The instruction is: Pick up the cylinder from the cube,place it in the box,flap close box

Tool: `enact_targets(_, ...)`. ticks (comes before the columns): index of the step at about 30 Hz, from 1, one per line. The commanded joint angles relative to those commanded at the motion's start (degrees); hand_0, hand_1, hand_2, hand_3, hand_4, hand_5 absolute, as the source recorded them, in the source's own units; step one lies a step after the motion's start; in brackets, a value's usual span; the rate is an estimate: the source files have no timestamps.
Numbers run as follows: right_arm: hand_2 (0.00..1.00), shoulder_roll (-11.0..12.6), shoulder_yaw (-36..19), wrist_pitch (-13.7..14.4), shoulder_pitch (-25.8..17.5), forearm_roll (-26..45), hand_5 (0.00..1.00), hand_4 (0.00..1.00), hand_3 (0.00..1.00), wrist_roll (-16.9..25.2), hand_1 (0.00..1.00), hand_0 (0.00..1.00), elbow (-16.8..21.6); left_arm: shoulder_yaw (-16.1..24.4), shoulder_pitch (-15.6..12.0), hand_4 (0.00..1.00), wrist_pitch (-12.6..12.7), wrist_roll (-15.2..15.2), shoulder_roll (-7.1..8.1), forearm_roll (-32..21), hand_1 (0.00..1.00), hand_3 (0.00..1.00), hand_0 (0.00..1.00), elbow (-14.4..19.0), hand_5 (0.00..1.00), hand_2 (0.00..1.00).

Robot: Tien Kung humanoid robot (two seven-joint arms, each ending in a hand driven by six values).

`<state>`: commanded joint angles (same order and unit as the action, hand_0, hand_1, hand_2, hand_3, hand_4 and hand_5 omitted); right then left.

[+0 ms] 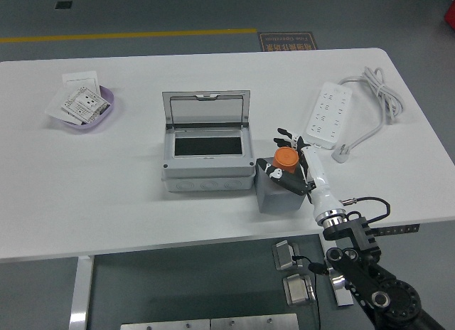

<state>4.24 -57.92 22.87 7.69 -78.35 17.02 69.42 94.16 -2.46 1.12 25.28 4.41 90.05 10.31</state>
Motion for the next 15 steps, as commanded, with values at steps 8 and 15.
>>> enact_targets(8,0.774,0.03,0.47,0.01,0.08,1.23,0.002,0.694,0.897,0.39,0.805,0.809,-0.51,-0.28,0.17,0.677,0.08,-0.19,-0.01,-0.26,0.670,0.612,0.615,0.00,0.416,0.591)
enact_targets(15,0.771,0.08,0.68,-0.22,-0.08,3.90,0.007,0.693,0.883,1.82,0.805,0.806,-0.66,-0.46,0.12,0.674,0.20,-0.38,-0.05,-0.62,0.669,0.612,0.616,0.00,0.414,0.590)
